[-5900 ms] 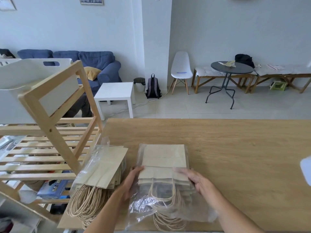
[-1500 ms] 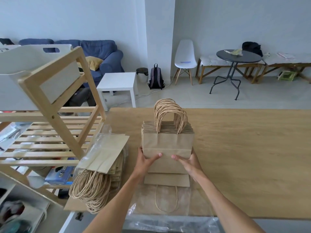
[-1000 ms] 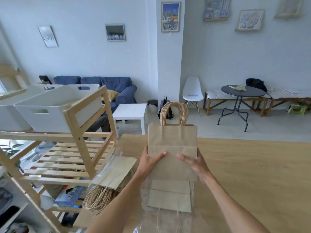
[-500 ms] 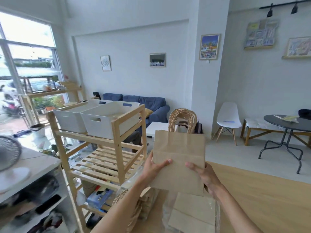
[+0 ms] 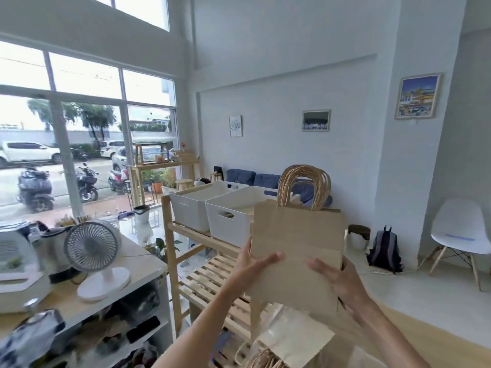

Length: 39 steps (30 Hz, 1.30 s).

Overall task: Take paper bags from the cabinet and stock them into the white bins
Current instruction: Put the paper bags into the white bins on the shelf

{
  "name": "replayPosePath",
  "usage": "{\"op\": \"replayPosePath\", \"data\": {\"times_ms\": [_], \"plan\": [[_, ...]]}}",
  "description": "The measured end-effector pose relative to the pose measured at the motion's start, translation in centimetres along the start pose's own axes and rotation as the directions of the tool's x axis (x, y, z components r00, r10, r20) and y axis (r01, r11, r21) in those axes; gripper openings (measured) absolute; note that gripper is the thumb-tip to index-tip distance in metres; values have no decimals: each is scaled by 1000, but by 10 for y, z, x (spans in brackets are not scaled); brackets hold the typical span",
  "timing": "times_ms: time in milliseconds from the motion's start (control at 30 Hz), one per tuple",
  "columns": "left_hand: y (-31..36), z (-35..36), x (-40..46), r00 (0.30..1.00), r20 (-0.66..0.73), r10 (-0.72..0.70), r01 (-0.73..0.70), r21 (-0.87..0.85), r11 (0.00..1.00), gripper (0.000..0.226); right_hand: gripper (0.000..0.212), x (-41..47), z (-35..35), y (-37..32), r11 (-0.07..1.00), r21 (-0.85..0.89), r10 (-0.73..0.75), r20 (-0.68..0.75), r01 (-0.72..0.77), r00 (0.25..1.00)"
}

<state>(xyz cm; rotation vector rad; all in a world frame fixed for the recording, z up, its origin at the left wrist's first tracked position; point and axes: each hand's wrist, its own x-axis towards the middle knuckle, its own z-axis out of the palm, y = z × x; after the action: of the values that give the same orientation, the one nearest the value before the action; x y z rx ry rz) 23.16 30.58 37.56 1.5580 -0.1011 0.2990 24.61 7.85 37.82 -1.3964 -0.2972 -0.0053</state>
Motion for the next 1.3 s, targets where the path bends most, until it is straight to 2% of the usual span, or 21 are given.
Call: {"op": "replayPosePath", "data": {"times_ms": [133, 267, 333, 400, 500, 567, 600, 733, 867, 1000, 1133, 1167, 1233, 1267, 1300], "plan": [[17, -51, 36, 998, -35, 45, -44, 21, 999, 58, 68, 49, 52, -10, 998, -21, -55, 34, 56, 998], [39, -109, 87, 995, -20, 101, -100, 53, 994, 45, 41, 107, 112, -25, 991, -50, -125, 29, 127, 992], [52, -138, 114, 990, -9, 144, -143, 79, 987, 52, 31, 137, 140, -36, 981, -71, -178, 47, 181, 983], [59, -166, 141, 989, -9, 147, -145, 86, 986, 62, 32, 168, 167, -43, 966, -116, -227, 43, 231, 973], [54, -215, 173, 992, 0, 125, -124, 150, 981, 53, 34, 210, 198, -48, 940, -173, -295, 30, 295, 955], [40, -250, 185, 994, -34, 105, -95, 227, 969, 61, 33, 239, 214, -50, 910, -225, -355, 14, 349, 935], [30, -268, 190, 994, -58, 95, -78, 240, 968, 63, 33, 252, 222, -52, 888, -253, -393, 17, 384, 919], [2, -325, 210, 980, -191, 63, -27, 187, 982, 39, 33, 300, 249, -53, 724, -445, -573, 38, 527, 819], [-9, -354, 243, 948, -316, 46, -3, 137, 991, 55, 35, 349, 270, -38, 527, -582, -676, 155, 620, 720], [-16, -365, 280, 912, -406, 63, 20, 196, 980, 50, 32, 404, 285, -12, 361, -670, -689, 277, 649, 670], [-33, -370, 315, 862, -504, 61, 35, 179, 983, 51, 37, 453, 293, 18, 202, -663, -703, 414, 721, 578], [-37, -372, 326, 835, -548, 55, 42, 162, 986, 51, 33, 466, 293, 25, 191, -671, -683, 434, 716, 588], [-43, -376, 344, 747, -664, 43, 56, 127, 990, 48, 41, 489, 291, 33, 248, -723, -542, 447, 644, 711], [-45, -377, 350, 700, -712, 55, 55, 130, 990, 45, 41, 500, 288, 38, 231, -721, -478, 501, 654, 721], [-48, -376, 354, 669, -738, 93, 46, 166, 985, 44, 37, 511, 284, 43, 189, -684, -458, 573, 704, 680]]}}
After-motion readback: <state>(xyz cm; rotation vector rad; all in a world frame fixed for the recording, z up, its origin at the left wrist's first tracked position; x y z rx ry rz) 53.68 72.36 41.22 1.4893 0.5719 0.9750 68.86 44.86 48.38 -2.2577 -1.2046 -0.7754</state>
